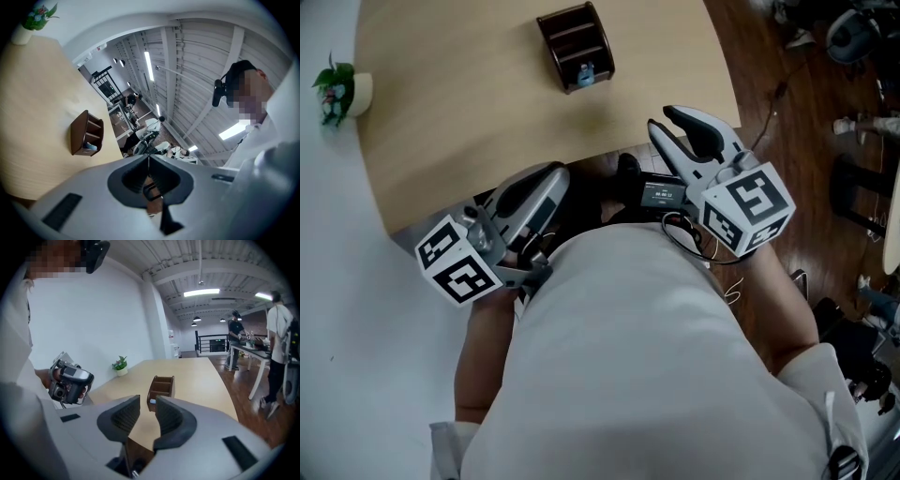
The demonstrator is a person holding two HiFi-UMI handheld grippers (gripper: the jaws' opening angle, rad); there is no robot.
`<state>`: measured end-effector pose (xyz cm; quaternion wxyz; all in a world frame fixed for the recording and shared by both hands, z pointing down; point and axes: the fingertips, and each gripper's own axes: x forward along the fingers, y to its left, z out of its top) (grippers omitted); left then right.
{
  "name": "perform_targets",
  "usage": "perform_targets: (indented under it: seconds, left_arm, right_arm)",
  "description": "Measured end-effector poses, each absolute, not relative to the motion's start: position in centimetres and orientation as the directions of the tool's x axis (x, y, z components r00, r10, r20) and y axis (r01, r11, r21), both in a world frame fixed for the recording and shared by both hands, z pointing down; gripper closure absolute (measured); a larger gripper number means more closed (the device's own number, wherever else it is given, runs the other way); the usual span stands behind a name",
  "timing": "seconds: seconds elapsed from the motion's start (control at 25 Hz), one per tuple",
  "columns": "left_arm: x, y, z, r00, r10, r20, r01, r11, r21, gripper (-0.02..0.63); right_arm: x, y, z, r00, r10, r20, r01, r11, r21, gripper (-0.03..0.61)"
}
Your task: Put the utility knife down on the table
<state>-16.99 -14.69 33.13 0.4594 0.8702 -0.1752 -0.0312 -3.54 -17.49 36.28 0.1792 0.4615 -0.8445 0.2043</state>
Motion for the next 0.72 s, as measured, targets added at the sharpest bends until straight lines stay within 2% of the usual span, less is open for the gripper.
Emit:
perform_targets:
  seconds: [0.08,0.2,0.72]
  left_arm:
    - [-16.9,-14.5,33.1,0.94,-0.324,0.104,-0.269,-0.52,0.811,0.611]
    - [-16.9,-14.3,33.0,0.943,-0.317,0.099,-0.261,-0.523,0.811,0.611]
    - [-16.9,-13.2,33.0,0.967,-0.244,0.08,-0.205,-0.544,0.814,0.611]
  right_arm:
    - [-3.3,-16.5,36.3,-0.511,-0.706,0.49,-0.859,0.447,-0.251,0.523]
    - [-3.0,-15.4,36.5,-0.505,-0.715,0.484,-0.862,0.394,-0.318,0.577]
    - [-2.8,-13.5,34.8,-0.457,-0.765,0.454,-0.877,0.302,-0.374,0.578]
